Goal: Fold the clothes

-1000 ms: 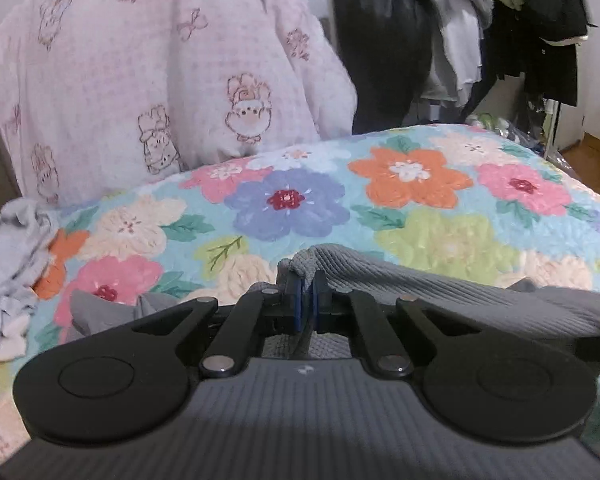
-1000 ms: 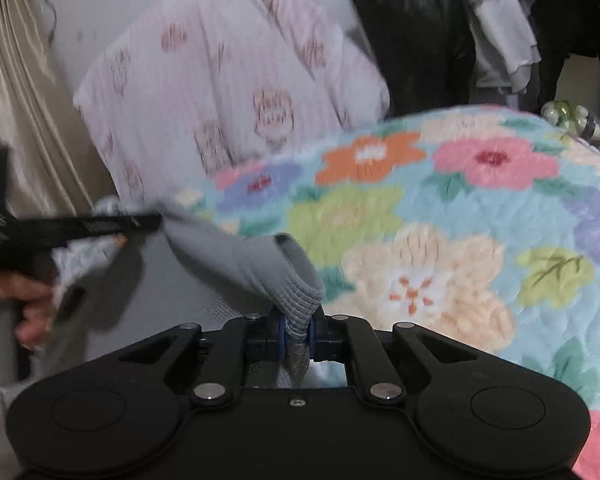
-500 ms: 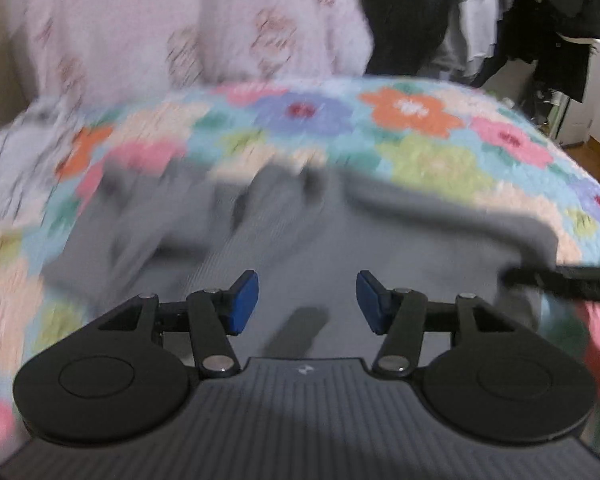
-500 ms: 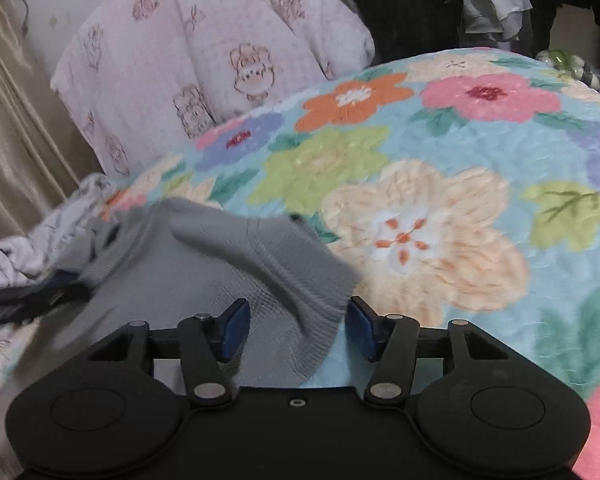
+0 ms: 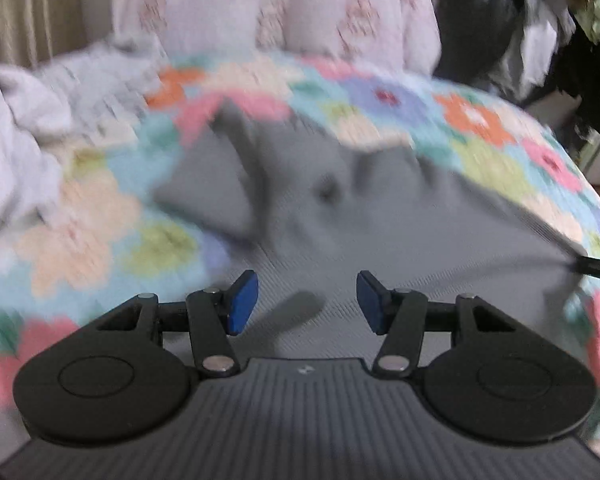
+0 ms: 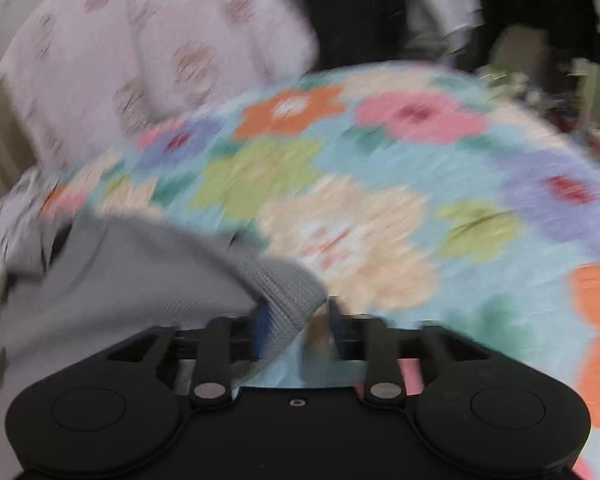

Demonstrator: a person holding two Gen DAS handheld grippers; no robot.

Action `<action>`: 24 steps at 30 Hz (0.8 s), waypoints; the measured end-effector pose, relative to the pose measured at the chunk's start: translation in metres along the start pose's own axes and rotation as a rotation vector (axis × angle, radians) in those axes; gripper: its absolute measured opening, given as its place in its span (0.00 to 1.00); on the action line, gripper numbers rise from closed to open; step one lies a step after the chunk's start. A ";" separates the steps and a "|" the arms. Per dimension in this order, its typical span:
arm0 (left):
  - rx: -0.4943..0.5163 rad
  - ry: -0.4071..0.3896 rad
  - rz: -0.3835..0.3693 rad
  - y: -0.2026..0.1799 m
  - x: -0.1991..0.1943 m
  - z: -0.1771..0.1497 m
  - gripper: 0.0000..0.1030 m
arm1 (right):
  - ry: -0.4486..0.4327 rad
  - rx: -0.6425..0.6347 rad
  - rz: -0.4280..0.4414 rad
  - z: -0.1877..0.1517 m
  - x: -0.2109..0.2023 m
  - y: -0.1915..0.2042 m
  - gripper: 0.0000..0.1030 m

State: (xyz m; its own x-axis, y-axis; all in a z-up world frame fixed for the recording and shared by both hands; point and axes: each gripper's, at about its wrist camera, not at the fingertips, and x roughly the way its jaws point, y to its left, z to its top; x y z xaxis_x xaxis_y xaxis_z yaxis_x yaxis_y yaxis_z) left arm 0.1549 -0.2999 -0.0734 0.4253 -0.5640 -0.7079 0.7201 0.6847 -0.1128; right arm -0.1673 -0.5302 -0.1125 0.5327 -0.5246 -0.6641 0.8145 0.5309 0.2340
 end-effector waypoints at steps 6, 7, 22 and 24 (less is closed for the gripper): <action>0.149 -0.033 0.023 -0.010 0.025 0.038 0.74 | 0.056 -0.135 0.197 0.042 -0.019 0.071 0.44; 0.184 -0.019 0.032 -0.016 0.035 0.042 0.79 | 0.102 -0.167 0.257 0.050 -0.009 0.092 0.45; -0.354 -0.125 0.101 0.105 0.064 0.052 0.15 | 0.201 -0.239 0.405 0.046 0.157 0.196 0.38; -0.398 -0.057 0.007 0.116 0.069 0.044 0.19 | 0.200 -0.260 0.423 0.051 0.156 0.200 0.39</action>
State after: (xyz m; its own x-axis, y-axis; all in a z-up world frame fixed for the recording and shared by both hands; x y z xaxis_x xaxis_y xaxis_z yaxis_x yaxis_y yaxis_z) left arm 0.2923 -0.2794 -0.1045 0.4676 -0.5755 -0.6709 0.4527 0.8078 -0.3774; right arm 0.0909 -0.5400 -0.1327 0.7273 -0.1054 -0.6782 0.4410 0.8289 0.3441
